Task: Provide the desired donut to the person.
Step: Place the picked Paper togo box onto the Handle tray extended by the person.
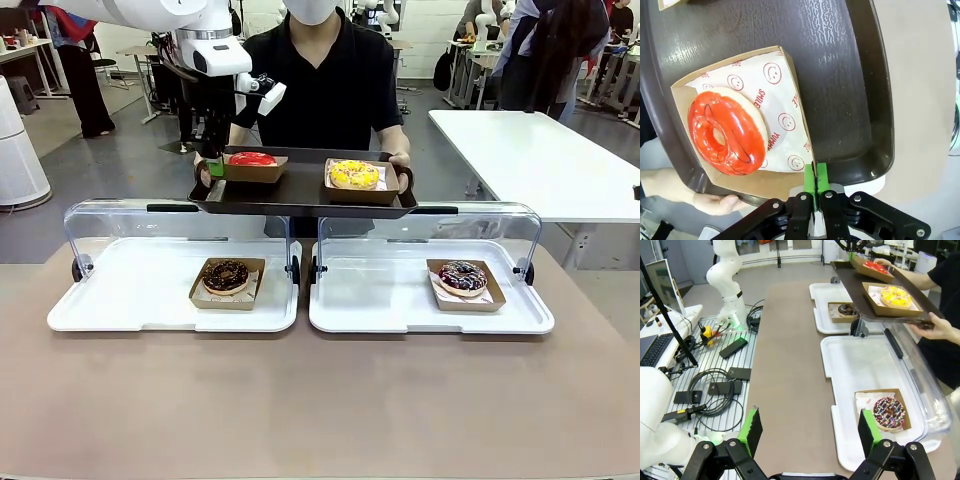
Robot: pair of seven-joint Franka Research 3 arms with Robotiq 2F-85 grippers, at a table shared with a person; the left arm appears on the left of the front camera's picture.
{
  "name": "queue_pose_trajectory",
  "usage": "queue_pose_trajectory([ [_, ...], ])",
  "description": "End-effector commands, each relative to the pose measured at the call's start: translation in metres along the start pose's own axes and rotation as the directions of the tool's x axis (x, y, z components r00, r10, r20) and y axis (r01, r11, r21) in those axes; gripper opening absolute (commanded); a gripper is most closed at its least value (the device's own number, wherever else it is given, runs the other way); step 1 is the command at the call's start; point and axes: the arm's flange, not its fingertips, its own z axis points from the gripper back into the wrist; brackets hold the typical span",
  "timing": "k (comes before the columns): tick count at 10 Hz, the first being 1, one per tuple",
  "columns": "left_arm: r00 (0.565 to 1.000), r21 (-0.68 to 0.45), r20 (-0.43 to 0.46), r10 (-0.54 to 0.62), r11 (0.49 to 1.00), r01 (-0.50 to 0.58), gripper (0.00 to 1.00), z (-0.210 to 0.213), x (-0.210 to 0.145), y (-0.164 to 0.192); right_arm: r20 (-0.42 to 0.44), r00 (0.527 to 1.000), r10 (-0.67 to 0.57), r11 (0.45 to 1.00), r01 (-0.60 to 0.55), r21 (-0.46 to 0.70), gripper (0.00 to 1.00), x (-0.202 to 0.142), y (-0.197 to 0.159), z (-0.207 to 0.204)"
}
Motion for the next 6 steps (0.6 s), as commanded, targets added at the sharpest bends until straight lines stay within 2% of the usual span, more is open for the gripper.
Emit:
queue_pose_trajectory([
  [1, 0.999, 0.001, 0.045, -0.02, 1.0, 0.02, 0.61, 0.0001, -0.0023, 0.0059, 0.019, 1.0, 0.011, 1.0, -0.01, -0.002, 1.0, -0.0007, -0.0004, -0.0015],
  [2, 0.999, 0.002, 0.049, -0.021, 1.0, 0.021, 0.77, 0.0003, -0.0019, 0.0045, 0.019, 1.0, 0.011, 1.0, -0.01, -0.002, 1.0, -0.0007, -0.0004, -0.0015],
  [3, 0.998, 0.003, 0.052, -0.02, 1.0, 0.02, 1.0, 0.0001, -0.0016, 0.0034, 0.019, 1.0, 0.011, 1.0, -0.01, -0.002, 1.0, -0.0007, -0.0004, -0.0015],
  [5, 0.998, -0.005, 0.053, -0.015, 1.0, 0.015, 1.0, 0.0016, -0.003, 0.0059, 0.019, 1.0, 0.011, 1.0, -0.01, -0.002, 1.0, -0.0007, -0.0004, -0.0015],
  [6, 0.998, -0.009, 0.054, -0.013, 1.0, 0.013, 0.92, 0.0015, -0.0033, 0.0058, 0.019, 1.0, 0.011, 1.0, -0.01, -0.002, 1.0, -0.0007, -0.0004, -0.0015],
])
